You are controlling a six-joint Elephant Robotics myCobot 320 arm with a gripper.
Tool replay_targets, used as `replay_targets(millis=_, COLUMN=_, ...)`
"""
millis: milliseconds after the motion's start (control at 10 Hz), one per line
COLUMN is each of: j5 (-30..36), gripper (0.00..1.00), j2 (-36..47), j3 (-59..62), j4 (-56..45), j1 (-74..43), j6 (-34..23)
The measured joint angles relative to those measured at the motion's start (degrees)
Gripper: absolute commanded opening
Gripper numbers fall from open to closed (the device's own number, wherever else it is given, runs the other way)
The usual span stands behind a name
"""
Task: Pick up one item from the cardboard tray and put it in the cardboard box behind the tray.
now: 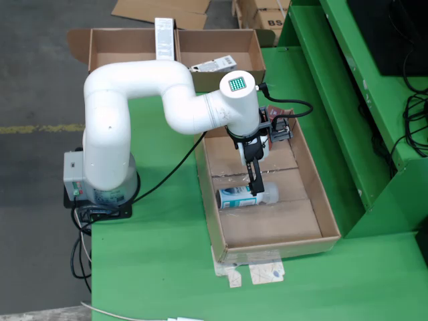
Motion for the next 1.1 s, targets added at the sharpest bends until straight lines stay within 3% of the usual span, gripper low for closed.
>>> replay_targets(millis=500, j5=0.0, gripper=1.0, j2=-0.3, j3=0.2, j4=-0.2, j1=0.0, j6=0.0)
replay_targets(millis=1100, j5=-0.7, gripper=1.0, j2=-9.9, j3=13.3, j4=-6.2, j1=3.6, j6=2.2)
